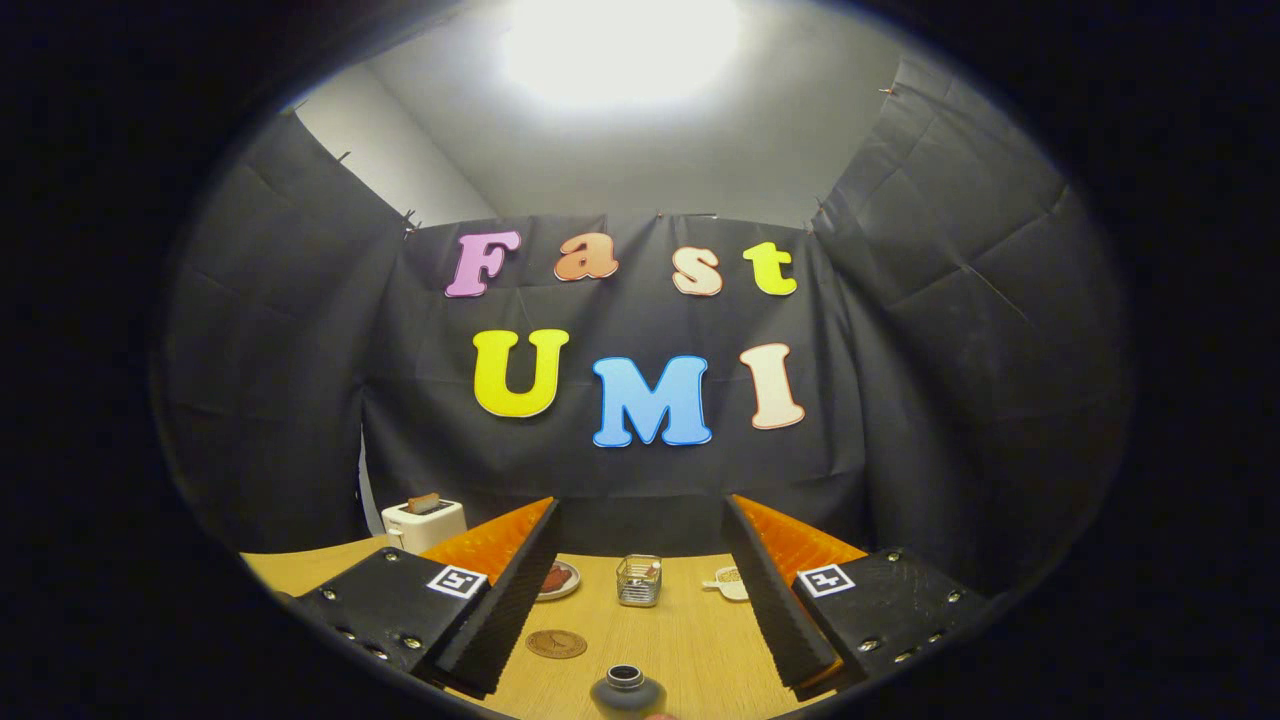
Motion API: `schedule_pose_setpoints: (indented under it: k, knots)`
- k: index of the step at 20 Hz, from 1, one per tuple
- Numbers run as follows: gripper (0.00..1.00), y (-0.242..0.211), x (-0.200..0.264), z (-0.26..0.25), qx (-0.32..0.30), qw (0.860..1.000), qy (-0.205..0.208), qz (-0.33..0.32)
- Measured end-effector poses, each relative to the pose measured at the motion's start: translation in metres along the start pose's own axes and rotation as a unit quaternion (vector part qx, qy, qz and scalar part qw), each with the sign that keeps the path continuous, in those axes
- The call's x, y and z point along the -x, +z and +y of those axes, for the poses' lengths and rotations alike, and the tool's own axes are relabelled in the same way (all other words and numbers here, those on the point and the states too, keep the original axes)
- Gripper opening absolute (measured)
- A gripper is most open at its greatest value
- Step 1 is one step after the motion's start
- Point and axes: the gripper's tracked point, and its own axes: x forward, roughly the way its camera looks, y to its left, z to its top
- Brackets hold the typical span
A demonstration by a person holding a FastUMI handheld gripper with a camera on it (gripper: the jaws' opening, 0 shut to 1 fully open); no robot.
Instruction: Take the bottle from table, then pour the juice into the cup, finally place the bottle on the coaster
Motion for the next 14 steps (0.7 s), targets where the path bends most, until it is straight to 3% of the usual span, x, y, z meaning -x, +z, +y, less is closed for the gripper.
schedule_pose_setpoints:
  k: [14]
  knots:
    - [0.98, -0.111, 0.006, 0.013, 0.007, 0.996, 0.039, 0.08]
